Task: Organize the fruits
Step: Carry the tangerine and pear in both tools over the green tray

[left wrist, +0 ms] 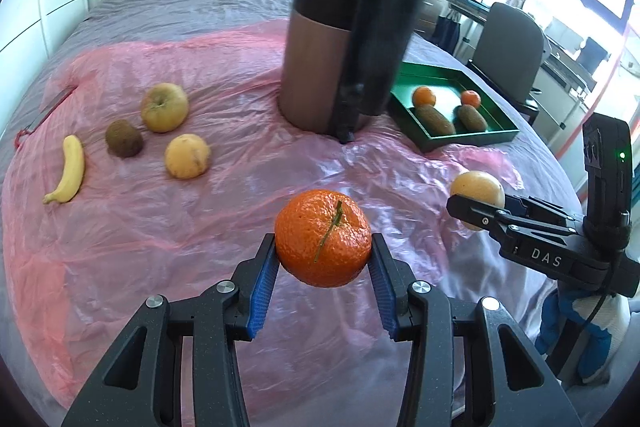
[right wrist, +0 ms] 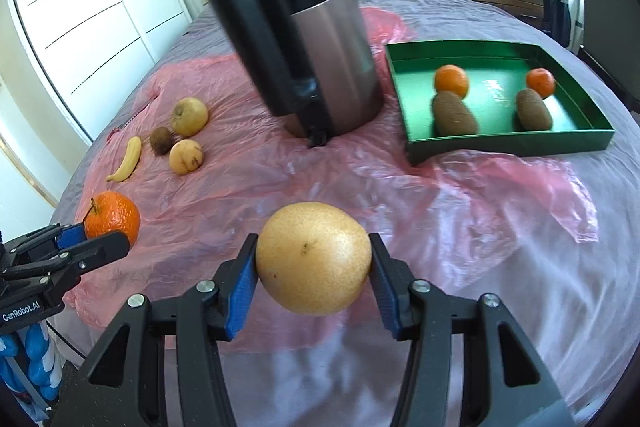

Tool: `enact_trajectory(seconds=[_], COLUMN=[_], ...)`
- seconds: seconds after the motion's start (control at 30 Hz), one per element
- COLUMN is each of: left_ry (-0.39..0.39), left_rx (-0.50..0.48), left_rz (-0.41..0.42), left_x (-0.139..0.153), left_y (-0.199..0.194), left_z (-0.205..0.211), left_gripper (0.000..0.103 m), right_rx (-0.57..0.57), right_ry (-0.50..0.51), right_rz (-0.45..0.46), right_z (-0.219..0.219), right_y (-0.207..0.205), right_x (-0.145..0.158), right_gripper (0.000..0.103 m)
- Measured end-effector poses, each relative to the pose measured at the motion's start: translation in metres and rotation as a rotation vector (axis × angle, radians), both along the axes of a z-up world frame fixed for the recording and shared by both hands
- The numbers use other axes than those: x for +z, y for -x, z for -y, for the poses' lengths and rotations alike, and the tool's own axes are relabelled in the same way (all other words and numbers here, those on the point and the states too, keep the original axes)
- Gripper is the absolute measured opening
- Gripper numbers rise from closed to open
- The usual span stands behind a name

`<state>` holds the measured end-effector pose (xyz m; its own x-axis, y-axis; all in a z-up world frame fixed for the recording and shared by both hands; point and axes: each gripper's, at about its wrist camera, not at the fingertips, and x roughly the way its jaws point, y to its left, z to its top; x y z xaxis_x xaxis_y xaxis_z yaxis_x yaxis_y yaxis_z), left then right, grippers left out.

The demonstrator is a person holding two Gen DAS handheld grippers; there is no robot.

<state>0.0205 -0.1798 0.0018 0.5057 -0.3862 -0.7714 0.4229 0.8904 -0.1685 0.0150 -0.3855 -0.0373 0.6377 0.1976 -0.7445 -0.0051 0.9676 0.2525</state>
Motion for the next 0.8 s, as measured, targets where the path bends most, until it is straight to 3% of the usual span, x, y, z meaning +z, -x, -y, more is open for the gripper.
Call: enact_trajectory(seconds=[0.8], left_ry=[-0.026], left_rx=[-0.258], left_rz=[0.009], left_x=[0.006], left_y=[-0.031], left_z=[0.168], left_gripper=[0.039], right_rx=[-0.244], right_ry=[0.016], right_rz=[0.077], right_z=[0.159], right_y=[-0.007], right_x=[0.001], right_gripper=[0.101])
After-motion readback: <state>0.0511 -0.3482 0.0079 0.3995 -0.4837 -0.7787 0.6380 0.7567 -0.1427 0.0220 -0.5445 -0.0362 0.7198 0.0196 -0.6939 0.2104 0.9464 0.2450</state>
